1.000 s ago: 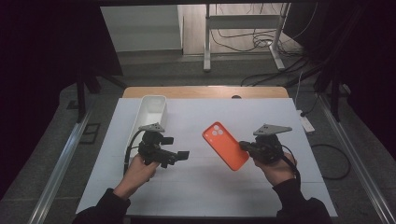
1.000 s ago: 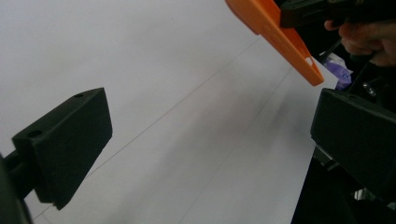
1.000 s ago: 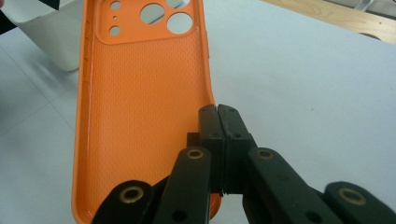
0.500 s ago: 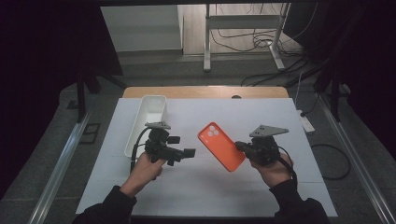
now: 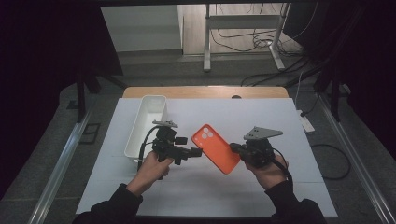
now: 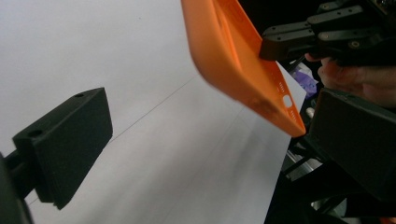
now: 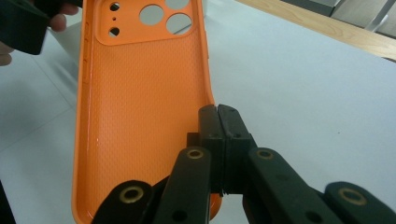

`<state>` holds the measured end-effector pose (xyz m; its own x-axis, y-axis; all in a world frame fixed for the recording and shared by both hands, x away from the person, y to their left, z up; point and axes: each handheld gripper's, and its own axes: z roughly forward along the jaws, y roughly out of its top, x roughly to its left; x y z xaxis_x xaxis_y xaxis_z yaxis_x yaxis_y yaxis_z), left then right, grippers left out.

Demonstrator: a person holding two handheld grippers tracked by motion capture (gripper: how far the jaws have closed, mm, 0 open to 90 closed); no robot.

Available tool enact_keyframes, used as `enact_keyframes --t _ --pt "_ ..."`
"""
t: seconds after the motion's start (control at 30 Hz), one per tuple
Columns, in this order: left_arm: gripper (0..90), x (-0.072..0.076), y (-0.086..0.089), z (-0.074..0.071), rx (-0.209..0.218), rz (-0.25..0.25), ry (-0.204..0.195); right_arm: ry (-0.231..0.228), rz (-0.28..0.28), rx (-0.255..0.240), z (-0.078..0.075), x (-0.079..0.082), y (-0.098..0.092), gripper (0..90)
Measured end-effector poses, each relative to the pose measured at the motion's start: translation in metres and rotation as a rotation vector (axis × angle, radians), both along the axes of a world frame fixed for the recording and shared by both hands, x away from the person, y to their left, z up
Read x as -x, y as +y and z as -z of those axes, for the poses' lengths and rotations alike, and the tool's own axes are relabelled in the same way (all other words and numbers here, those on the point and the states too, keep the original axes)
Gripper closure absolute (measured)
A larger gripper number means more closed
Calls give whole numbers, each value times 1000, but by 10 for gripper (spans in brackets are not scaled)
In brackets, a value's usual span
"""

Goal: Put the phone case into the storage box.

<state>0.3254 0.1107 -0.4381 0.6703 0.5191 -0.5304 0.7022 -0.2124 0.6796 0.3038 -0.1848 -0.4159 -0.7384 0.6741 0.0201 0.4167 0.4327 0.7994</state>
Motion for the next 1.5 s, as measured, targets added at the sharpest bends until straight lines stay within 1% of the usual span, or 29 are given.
enact_keyframes --t 0.07,0.17,0.23,0.5,0.77,0.8,0.9,0.93,0.97,1.0,1.07,1.1,1.13,1.17,1.27,1.3,1.33,1.4,1.43,1.47,1.5 --pt "3 -1 -3 1 -4 10 -2 -2 -5 2 0 2 3 887" --pt "3 -1 -6 1 -6 12 0 -6 -12 3 0 3 5 887" --pt "3 -2 -8 2 1 8 7 -10 -15 3 0 4 7 887" --pt "10 -5 -13 5 65 14 35 -15 -19 3 0 6 10 887" --pt "87 -5 -18 6 50 14 50 -22 -25 3 0 7 13 887" --pt "87 -5 -18 6 47 12 57 -22 -25 4 0 8 13 887" --pt "148 -5 -18 7 44 8 67 -25 -26 4 0 8 13 887" --pt "214 -5 -18 7 44 6 71 -25 -27 4 1 8 14 887" --pt "237 -5 -17 8 52 9 77 -26 -27 3 1 8 14 887" --pt "278 -5 -17 8 52 9 77 -26 -27 3 1 8 14 887" --pt "362 -5 -16 8 78 24 93 -26 -28 2 1 9 15 887" --pt "397 -5 -16 8 78 24 93 -26 -27 2 1 9 15 887" --pt "432 -5 -16 9 96 32 107 -27 -28 3 1 9 15 887" --pt "459 -5 -16 10 104 35 113 -28 -29 3 1 9 15 887" --pt "577 -5 -15 11 126 51 135 -33 -30 4 1 9 16 887" --pt "612 -5 -15 11 126 51 135 -33 -30 3 1 9 16 887" --pt "653 -5 -15 13 143 63 148 -35 -30 2 1 9 16 887" --pt "712 -5 -15 14 171 80 161 -39 -30 5 1 10 16 887" --pt "741 -5 -15 14 180 83 171 -40 -31 5 2 10 16 887" --pt "755 -5 -15 14 180 83 171 -40 -31 5 2 10 16 887" --pt "779 -6 -14 15 200 85 194 -42 -29 5 2 10 16 887"
